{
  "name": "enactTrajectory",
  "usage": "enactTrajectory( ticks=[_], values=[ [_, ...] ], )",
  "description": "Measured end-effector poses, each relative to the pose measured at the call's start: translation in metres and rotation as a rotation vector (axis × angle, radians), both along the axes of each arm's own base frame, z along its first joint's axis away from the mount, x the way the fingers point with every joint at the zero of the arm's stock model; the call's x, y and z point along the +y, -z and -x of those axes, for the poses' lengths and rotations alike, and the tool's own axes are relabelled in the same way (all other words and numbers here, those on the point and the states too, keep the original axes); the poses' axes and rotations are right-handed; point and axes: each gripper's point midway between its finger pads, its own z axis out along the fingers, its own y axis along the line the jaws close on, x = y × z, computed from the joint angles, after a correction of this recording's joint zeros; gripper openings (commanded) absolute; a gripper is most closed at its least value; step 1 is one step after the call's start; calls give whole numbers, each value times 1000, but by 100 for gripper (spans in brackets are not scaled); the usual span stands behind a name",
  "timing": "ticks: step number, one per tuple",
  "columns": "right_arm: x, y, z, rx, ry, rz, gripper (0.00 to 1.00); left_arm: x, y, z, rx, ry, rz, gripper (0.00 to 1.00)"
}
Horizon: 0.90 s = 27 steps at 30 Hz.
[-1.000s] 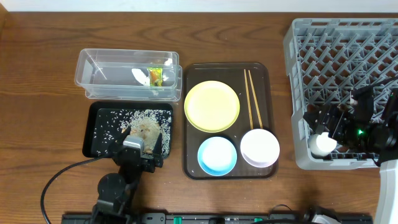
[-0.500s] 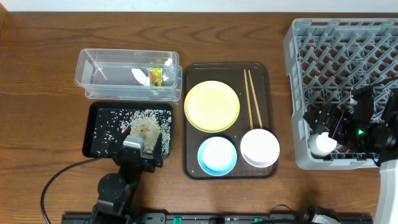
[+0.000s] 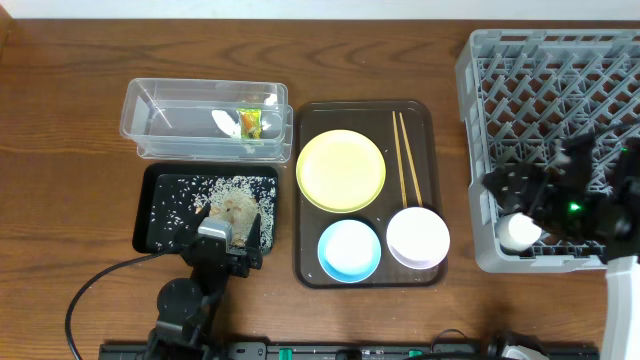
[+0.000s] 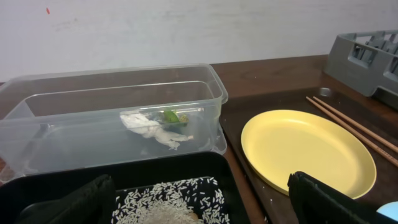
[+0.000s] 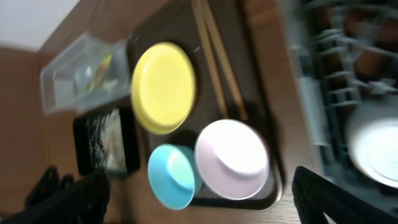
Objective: Sort waste into correct bins and load items into the dishwasher rack
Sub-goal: 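Reach the right gripper to the wooden chopsticks and grasp them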
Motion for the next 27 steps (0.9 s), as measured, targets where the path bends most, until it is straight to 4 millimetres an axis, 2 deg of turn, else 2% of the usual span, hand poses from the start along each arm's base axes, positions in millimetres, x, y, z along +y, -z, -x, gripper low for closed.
enactTrajectory(
  ticks=[1,2,6,9,10,12,16,18,22,27],
  values=[
    [16,-1,0,-19,-73,10,96,0,0,0,0,0,0,90],
    [20,-2,0,-22,-89,8,99,0,0,0,0,0,0,91],
    [64,5,6,-53,-282,144,99,0,0,0,0,0,0,91],
    [84,16,11,-49,-352,268,99,0,0,0,-1,0,0,91],
    [89,19,9,-56,-366,305,97,0,0,0,-1,0,0,90],
    [97,22,0,-84,-371,361,87,0,0,0,-1,0,0,90],
    [98,20,-26,-150,-312,414,62,0,0,0,-1,0,0,90],
    [95,22,-43,-167,-267,450,54,0,0,0,-1,0,0,90],
    [92,48,-72,-131,-224,510,49,0,0,0,-1,0,0,91],
    [99,99,-104,-58,-228,555,44,0,0,0,-1,0,0,91]
  ],
)
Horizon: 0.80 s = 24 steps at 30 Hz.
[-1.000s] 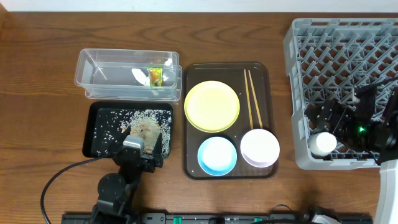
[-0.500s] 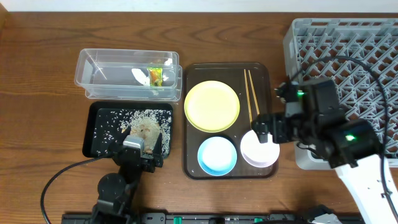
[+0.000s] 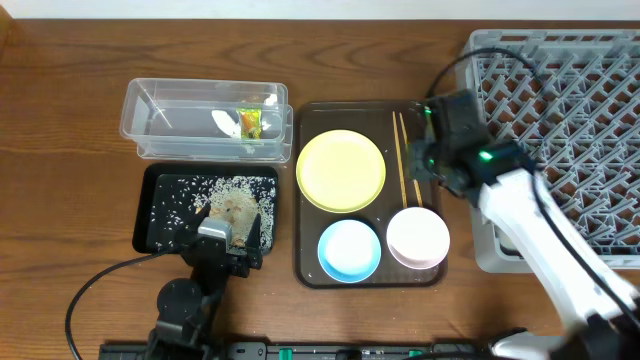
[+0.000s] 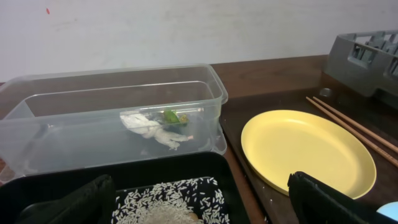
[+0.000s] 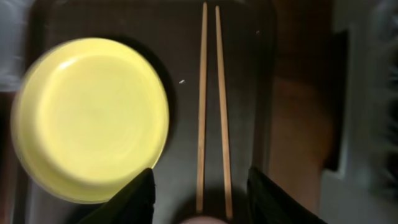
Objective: Sort waste into correct bins and load items into the dishwasher rack
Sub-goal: 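Reach the right gripper to the wooden chopsticks and grasp them, then lift the chopsticks and insert them into the dish rack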
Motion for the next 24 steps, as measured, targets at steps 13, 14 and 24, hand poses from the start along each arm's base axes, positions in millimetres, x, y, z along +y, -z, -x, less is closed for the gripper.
enactTrajectory(
  ticks=[13,14,24],
  values=[
    [10,105,-31,127,7,60,35,0,0,0,0,0,0,91],
    [10,110,-30,138,7,65,33,0,0,0,0,0,0,90],
    [8,134,-27,190,27,82,1,0,0,0,0,0,0,91]
  ],
)
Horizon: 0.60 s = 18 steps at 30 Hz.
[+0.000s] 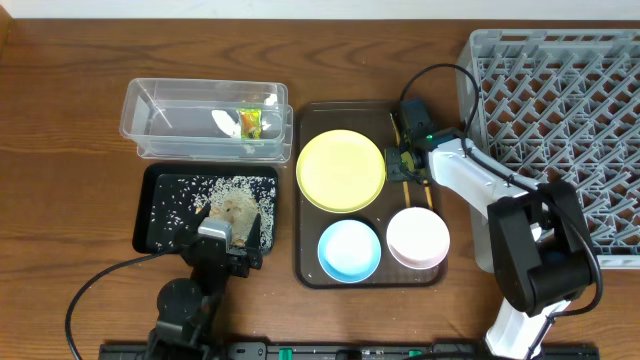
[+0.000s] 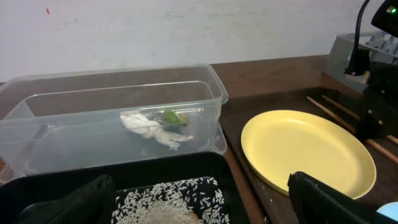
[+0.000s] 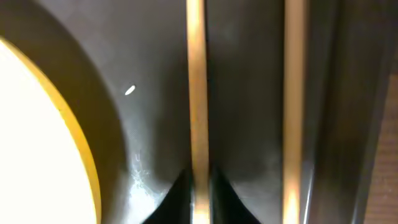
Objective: Sort waste into correct bins and load items into the dishwasher rack
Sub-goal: 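Lift the chopsticks and insert them into the dish rack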
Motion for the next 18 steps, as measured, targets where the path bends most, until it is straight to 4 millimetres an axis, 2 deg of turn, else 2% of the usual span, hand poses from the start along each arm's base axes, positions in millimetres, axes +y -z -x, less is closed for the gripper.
enactTrajectory(
  ticks=[7,10,12,14,15,18],
  values=[
    [7,-3,1,7,-8,-38,1,0,0,0,0,0,0,91],
    [9,-13,2,-2,-12,-63,1,0,0,0,0,0,0,90],
    [9,-34,0,-40,-11,-91,1,0,0,0,0,0,0,91],
    [3,-69,-5,-111,4,-124,1,0,0,0,0,0,0,91],
    [-6,-92,-7,-157,22,-137,1,0,0,0,0,0,0,90],
    [-40,-141,-8,-260,86,-154,1,0,0,0,0,0,0,90]
  ],
)
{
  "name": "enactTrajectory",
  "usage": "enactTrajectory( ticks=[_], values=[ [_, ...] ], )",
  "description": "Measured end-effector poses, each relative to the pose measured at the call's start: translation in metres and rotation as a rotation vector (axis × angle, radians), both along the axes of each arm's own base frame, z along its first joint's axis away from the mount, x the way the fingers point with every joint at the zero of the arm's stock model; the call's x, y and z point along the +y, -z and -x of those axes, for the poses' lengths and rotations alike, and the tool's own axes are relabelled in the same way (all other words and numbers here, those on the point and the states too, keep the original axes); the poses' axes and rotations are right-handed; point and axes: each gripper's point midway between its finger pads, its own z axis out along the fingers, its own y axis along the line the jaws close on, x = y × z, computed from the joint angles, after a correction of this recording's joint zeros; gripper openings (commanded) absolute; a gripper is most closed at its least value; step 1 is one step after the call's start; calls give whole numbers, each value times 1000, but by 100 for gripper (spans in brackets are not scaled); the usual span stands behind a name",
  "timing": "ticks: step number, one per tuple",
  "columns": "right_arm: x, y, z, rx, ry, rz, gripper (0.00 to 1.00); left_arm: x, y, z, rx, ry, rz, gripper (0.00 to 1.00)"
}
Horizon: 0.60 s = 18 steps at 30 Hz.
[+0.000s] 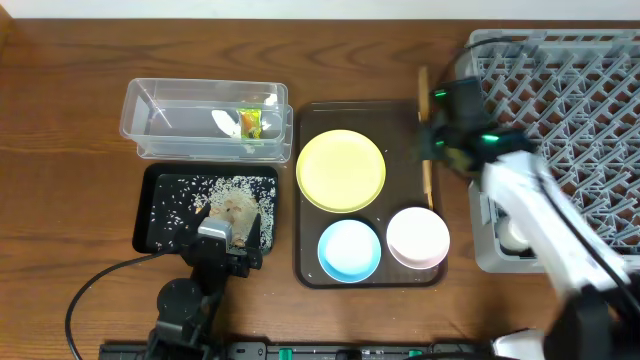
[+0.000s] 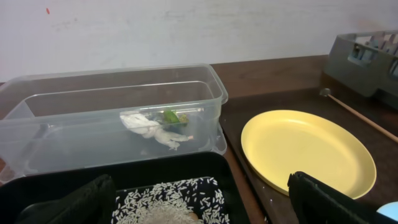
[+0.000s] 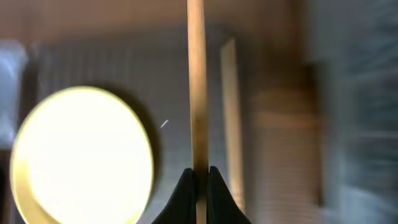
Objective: Sort waste into correct bins and load items into the dishwasher rack
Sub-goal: 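Lift the chopsticks and insert them into the dish rack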
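My right gripper [image 3: 198, 177] is shut on one wooden chopstick [image 3: 196, 93], held above the brown tray's [image 1: 308, 200] right side, beside the grey dishwasher rack [image 1: 560, 100]. In the overhead view the held chopstick [image 1: 423, 100] points toward the far edge. A second chopstick [image 2: 357, 117] lies on the tray. The tray also holds a yellow plate [image 1: 341, 170], a blue bowl [image 1: 349, 248] and a white bowl [image 1: 418, 236]. My left gripper [image 2: 199, 205] is open, low over the black tray of rice [image 1: 160, 215].
A clear plastic bin [image 1: 205, 120] with crumpled wrappers stands behind the black tray. A white dish [image 1: 515, 232] sits in the rack's near left corner. The right arm's cable loops over the rack's left wall.
The right gripper was down at the tray, shut on the left chopstick. It now holds that chopstick raised off the tray, nearer the rack. The other chopstick stays on the tray. Left arm unmoved.
The right gripper was first open at the rack's near left corner, by a white dish there. Then it hung open above the two chopsticks on the tray. It then stood shut on the left chopstick, and now holds it lifted. The left arm stayed still throughout.
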Motion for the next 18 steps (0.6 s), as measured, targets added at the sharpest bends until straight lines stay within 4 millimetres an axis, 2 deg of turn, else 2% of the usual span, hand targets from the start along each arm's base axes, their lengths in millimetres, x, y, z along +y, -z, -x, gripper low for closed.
enactTrajectory(
  ticks=[3,7,12,15,17,18],
  values=[
    [-43,-38,0,-92,83,14,1,0,0,0,0,0,0,91],
    [-85,-50,0,-124,159,77,1,0,0,0,0,0,0,91],
    [-121,-33,-6,-87,205,150,1,0,0,0,0,0,0,91],
    [-130,-8,-11,-29,202,176,1,0,0,0,0,0,0,91],
    [-132,13,-14,22,190,195,5,0,0,0,0,0,0,90],
    [-133,22,-15,39,185,203,10,0,0,0,0,0,0,91]
  ],
)
